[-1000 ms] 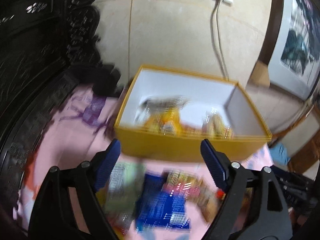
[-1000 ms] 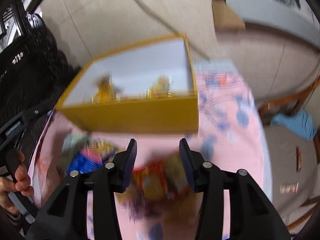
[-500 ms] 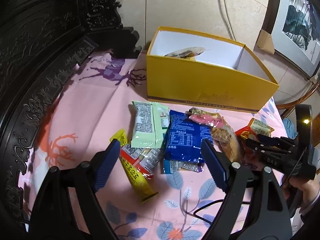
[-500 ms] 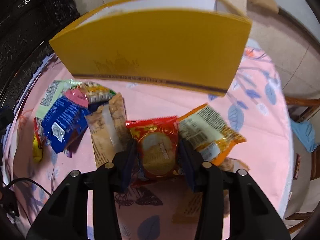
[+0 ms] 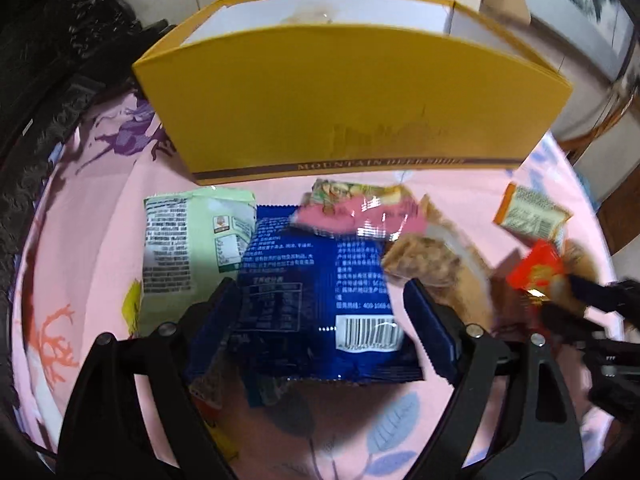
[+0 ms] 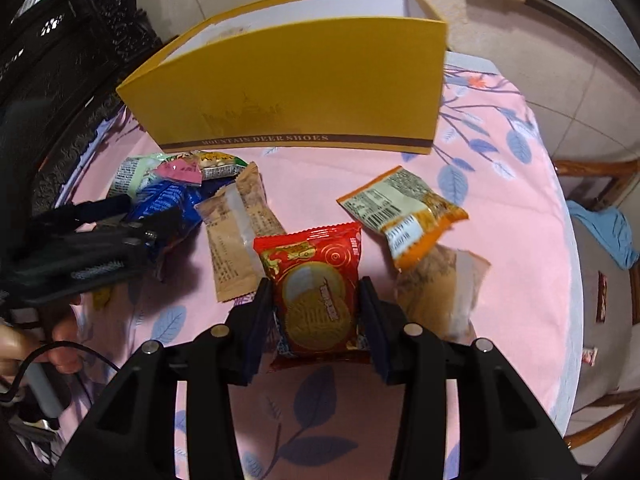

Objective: Organize snacks
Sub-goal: 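Grasp the blue biscuit bag with left tool while right tool grasps red mooncake pack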

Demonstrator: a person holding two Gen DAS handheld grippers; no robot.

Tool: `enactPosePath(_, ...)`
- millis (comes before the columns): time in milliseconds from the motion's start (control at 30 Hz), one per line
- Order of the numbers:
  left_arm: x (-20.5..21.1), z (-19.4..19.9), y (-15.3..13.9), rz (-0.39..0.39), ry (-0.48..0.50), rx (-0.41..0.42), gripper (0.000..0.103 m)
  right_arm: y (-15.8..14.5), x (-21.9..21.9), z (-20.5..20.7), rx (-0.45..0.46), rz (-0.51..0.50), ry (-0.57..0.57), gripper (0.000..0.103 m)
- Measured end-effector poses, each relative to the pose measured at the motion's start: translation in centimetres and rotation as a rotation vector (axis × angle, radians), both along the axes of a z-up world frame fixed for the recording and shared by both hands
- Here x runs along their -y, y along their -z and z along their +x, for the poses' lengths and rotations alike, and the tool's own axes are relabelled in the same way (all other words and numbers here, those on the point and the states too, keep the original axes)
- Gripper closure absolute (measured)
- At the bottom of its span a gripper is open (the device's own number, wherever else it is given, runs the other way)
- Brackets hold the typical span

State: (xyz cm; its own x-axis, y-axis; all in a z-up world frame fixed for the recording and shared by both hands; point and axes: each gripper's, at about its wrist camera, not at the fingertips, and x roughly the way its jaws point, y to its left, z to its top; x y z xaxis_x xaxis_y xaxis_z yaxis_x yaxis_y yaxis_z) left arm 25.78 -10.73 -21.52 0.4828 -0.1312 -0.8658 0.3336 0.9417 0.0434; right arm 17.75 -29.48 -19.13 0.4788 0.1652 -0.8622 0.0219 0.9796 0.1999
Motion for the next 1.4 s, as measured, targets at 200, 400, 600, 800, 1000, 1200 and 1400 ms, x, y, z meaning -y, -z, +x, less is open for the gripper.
enactPosePath(200, 0.0, -0.9, -0.1, 0.004, 0.015, 0.01, 0.034, 1.4, -0.1, 0.4, -0.05, -0.01, -0.002, 0.059)
enactPosePath(400, -0.2, -1.6, -0.8, -0.01, 0.029, -0.006, 0.044, 1.6, -0.8, 1.3, -0.069, -0.037, -0.046, 0.058)
enactPosePath(600, 0.9, -1.4, 0.1, 0.043, 0.08, -0.013, 0.03, 2.2, -2.2, 2.0, -0.112, -0.101, -0.109, 0.059)
enactPosePath(800, -0.8, -2.0, -2.4, -0.047, 0.05, -0.002, 0.065, -1.5, -1.9, 0.2, -0.015, -0.092, -0.06, 0.059)
enactPosePath(1000, -2.6, -2.6, -6.0, -0.149, 0.023, 0.04, 0.091, -6.4, -1.4, -0.6, 0.121, -0.097, -0.025, 0.059)
enactPosePath(1200, -2.5, -2.6, -4.1, -0.077, 0.032, -0.015, 0.056, -7.1, -1.2, -0.2, 0.135, -0.074, -0.017, 0.059)
enactPosePath(1400, -2.3, -2.8, -1.0, -0.029, 0.052, -0.049, 0.027, -5.8, -1.5, -1.3, 0.1, -0.03, 0.002, 0.059)
